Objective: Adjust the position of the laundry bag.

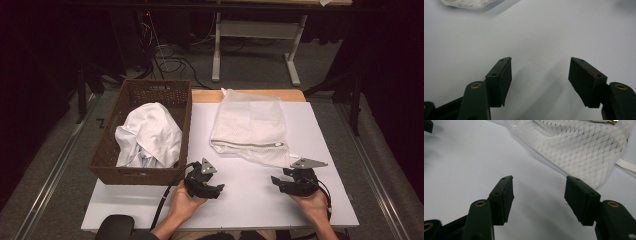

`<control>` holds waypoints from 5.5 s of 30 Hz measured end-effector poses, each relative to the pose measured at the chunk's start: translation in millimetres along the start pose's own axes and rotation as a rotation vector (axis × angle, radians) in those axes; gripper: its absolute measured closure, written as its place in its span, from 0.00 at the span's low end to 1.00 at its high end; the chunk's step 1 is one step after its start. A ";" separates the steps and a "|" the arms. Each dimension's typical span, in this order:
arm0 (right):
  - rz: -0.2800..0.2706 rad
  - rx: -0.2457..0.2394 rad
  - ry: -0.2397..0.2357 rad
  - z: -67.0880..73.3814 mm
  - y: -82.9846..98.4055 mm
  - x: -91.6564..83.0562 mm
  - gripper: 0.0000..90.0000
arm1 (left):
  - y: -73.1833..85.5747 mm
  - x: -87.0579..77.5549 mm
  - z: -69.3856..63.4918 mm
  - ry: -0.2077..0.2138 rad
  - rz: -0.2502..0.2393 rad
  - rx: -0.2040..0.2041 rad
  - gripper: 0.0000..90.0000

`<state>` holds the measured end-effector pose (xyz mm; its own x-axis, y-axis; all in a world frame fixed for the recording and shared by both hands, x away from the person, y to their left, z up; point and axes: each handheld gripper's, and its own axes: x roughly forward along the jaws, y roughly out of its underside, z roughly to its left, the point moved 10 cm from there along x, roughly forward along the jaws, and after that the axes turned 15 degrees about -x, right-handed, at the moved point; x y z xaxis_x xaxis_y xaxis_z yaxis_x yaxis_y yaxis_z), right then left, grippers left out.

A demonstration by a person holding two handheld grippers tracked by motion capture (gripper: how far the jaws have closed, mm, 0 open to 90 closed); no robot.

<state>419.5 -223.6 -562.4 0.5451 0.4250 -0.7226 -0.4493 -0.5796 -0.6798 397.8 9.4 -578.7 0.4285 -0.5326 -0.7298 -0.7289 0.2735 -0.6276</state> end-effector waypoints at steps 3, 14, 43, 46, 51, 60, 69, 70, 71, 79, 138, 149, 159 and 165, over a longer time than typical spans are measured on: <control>0.000 0.005 -0.002 -0.5 0.6 -0.5 0.47 | 0.1 -0.2 -1.2 0.002 -0.001 0.009 0.39; 0.000 0.049 0.022 -8.1 2.6 -3.0 0.52 | -5.1 -1.7 -7.5 -0.054 -0.031 0.086 0.37; -0.005 0.076 0.106 -42.1 -8.1 1.5 0.68 | -74.6 35.3 11.0 -0.152 -0.024 -0.067 0.43; 0.003 0.083 0.116 -46.8 -9.0 4.7 0.67 | -81.9 39.4 14.3 -0.170 -0.024 -0.071 0.44; 0.020 0.100 0.145 -56.3 -8.4 11.7 0.61 | -88.5 48.0 20.2 -0.181 -0.019 -0.093 0.51; 0.082 0.093 0.135 -58.1 -1.2 22.4 0.64 | -92.7 60.4 32.8 -0.179 -0.006 -0.127 0.66; 0.099 0.056 0.147 -60.8 0.9 21.1 0.92 | -89.3 62.0 31.6 -0.155 0.016 -0.105 0.96; 0.103 0.041 0.144 -59.5 0.8 20.8 0.97 | -88.5 61.1 31.0 -0.154 0.022 -0.097 0.96; 0.103 0.041 0.144 -59.5 0.8 20.8 0.97 | -87.5 59.5 30.0 -0.154 0.027 -0.089 0.96; 0.130 0.004 0.143 -55.2 2.3 17.0 0.99 | -77.6 39.1 18.4 -0.116 0.005 -0.070 0.97; 0.137 -0.041 -0.010 9.1 15.3 -6.3 0.88 | 14.7 -7.7 -3.7 0.004 0.077 0.015 0.85; 0.046 0.028 0.027 -5.6 1.3 -12.3 0.70 | 5.8 -14.9 -4.3 0.017 0.022 -0.031 0.57; 0.018 -0.037 0.081 -9.6 -21.3 -3.2 0.80 | 6.9 -10.9 -3.0 0.008 0.029 -0.018 0.56; 0.037 -0.010 0.066 -17.0 -18.5 5.0 0.90 | 5.2 -13.9 -9.5 0.043 0.032 -0.024 0.56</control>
<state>442.6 -222.6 -551.4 0.5740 0.3566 -0.7371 -0.4632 -0.6009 -0.6514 383.0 10.6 -569.3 0.3815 -0.5582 -0.7368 -0.7547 0.2722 -0.5969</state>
